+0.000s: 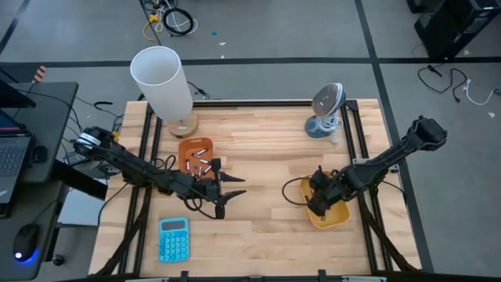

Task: Sort batteries
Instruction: Put the gold battery into the yellow bin, then adjust the orange bin

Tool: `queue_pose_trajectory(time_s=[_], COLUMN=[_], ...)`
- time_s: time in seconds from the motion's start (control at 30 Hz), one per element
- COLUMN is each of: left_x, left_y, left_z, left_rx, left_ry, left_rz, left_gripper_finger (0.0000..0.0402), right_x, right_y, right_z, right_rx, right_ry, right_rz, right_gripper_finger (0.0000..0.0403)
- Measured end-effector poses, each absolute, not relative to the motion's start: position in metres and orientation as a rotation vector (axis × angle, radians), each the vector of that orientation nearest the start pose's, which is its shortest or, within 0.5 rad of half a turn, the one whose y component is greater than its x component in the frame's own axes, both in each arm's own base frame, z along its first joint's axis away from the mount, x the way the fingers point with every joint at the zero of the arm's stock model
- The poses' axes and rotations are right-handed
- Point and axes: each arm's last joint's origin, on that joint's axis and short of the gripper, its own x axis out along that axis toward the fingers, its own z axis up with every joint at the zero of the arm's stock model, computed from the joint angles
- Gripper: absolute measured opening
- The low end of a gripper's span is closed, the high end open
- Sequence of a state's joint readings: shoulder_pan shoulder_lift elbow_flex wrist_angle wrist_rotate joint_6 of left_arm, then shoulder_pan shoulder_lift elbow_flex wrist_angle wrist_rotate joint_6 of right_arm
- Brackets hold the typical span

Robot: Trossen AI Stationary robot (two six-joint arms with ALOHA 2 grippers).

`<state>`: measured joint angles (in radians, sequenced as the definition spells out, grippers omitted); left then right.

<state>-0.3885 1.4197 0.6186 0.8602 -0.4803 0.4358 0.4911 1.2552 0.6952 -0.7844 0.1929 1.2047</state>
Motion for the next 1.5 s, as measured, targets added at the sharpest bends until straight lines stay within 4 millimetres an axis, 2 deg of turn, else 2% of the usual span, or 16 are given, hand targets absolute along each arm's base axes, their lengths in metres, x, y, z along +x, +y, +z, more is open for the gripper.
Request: queue_pose_trajectory(time_s=[0.2,0.33,0.47,0.73,0.93,1.03,1.2,1.3,1.37,1.5], left_x=[0.271,0.271,0.266,0.234,0.207,0.196,0.187,0.183,0.182,0.178], left_y=[-0.096,-0.096,-0.097,-0.096,-0.084,-0.076,-0.068,-0.065,-0.061,-0.054], left_z=[0.234,0.234,0.242,0.282,0.301,0.305,0.304,0.297,0.291,0.275], left_rx=[0.419,0.420,0.414,0.469,0.461,0.437,0.421,0.434,0.414,0.346], left_ry=[-0.015,-0.015,-0.041,-0.145,-0.124,-0.083,-0.001,0.086,0.161,0.296], left_rz=[0.099,0.101,0.099,0.055,0.013,0.055,0.121,0.169,0.265,0.379], left_gripper_finger=[0.0158,0.0158,0.0158,0.0158,0.0158,0.0158,0.0158,0.0158,0.0158,0.0157], right_x=[0.176,0.180,0.193,0.229,0.253,0.262,0.267,0.269,0.269,0.265], right_y=[0.088,0.090,0.094,0.099,0.096,0.091,0.083,0.074,0.066,0.055], right_z=[0.177,0.184,0.206,0.263,0.288,0.298,0.305,0.304,0.300,0.288], right_rx=[0.621,0.608,0.509,0.283,0.145,0.089,0.021,0.042,0.079,0.178], right_ry=[1.203,1.187,1.053,0.730,0.491,0.397,0.329,0.331,0.354,0.479], right_rz=[-0.543,-0.516,-0.472,-0.291,-0.094,-0.014,0.005,-0.113,-0.208,-0.268], right_gripper_finger=[0.0072,0.0086,0.0086,0.0084,0.0084,0.0084,0.0084,0.0084,0.0084,0.0074])
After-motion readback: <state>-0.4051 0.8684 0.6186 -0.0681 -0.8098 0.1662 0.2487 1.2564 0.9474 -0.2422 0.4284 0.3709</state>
